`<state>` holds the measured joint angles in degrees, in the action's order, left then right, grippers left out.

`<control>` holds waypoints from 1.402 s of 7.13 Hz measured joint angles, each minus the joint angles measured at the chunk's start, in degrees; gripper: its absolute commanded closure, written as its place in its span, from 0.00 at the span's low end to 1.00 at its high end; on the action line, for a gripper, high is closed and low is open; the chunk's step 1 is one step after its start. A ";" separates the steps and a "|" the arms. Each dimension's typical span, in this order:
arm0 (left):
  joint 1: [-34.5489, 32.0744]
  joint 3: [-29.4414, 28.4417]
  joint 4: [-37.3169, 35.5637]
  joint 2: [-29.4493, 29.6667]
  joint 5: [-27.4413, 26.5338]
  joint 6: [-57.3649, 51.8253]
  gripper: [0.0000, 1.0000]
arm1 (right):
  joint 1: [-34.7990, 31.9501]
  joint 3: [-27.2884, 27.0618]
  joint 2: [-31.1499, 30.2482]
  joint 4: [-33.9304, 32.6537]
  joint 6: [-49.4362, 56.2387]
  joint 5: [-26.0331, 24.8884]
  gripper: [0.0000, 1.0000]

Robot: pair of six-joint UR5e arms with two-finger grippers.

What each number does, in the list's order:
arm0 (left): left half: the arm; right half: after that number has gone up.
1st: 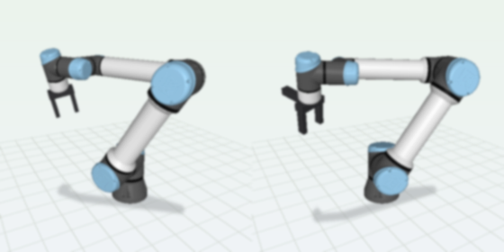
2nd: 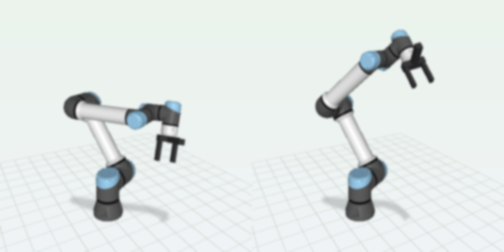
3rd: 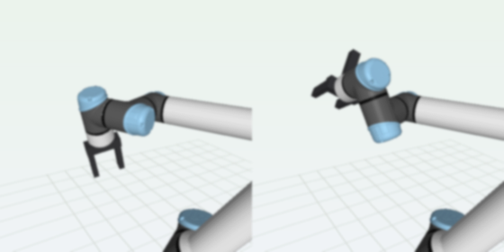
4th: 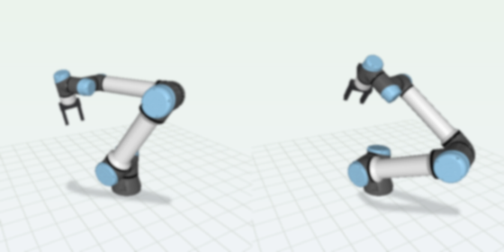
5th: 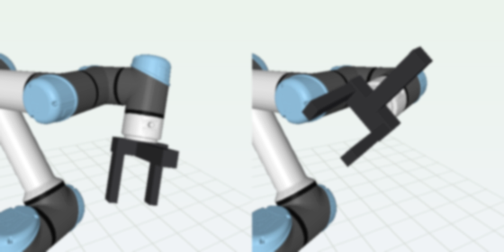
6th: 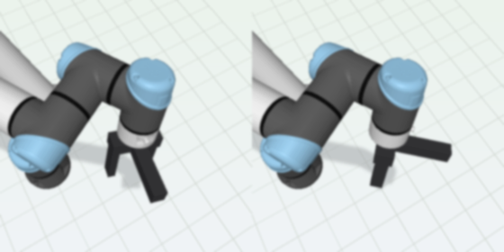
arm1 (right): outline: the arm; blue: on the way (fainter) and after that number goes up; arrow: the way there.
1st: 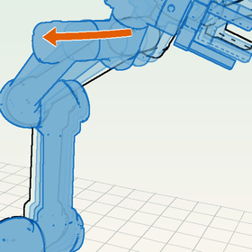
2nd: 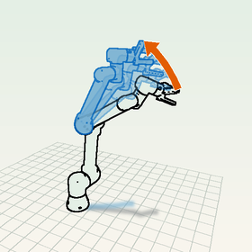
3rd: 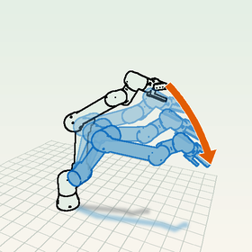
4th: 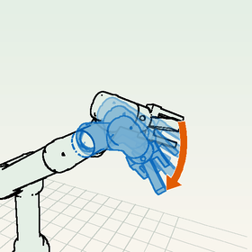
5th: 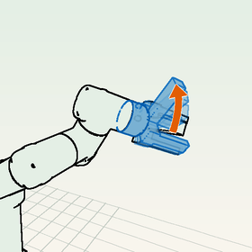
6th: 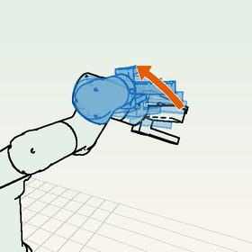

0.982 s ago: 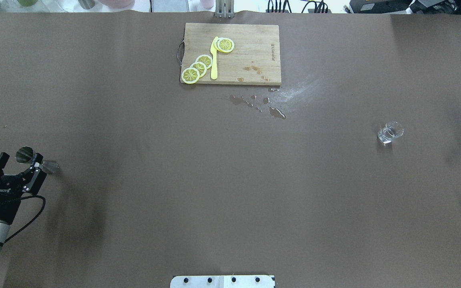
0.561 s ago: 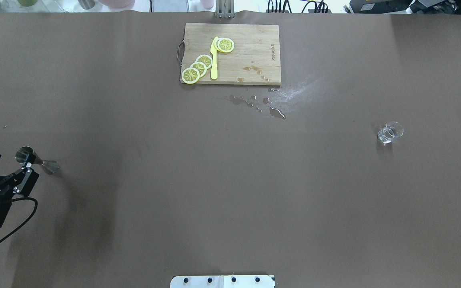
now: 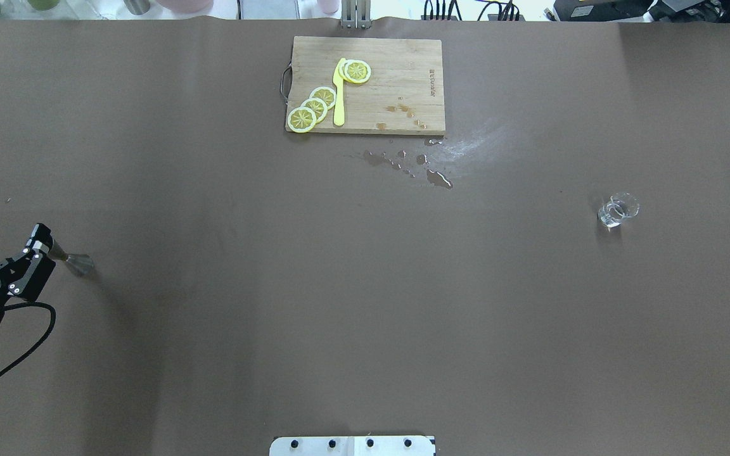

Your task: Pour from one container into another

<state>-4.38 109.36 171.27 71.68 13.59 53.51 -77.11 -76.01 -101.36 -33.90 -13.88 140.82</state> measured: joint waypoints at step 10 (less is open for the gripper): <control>-21.81 -0.34 -37.34 41.15 32.27 -19.91 0.05 | -4.79 -17.43 8.11 -56.70 5.89 -5.79 0.00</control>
<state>-26.19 109.03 133.94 112.83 45.86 33.60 -81.90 -93.44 -93.25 -90.60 -7.99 135.03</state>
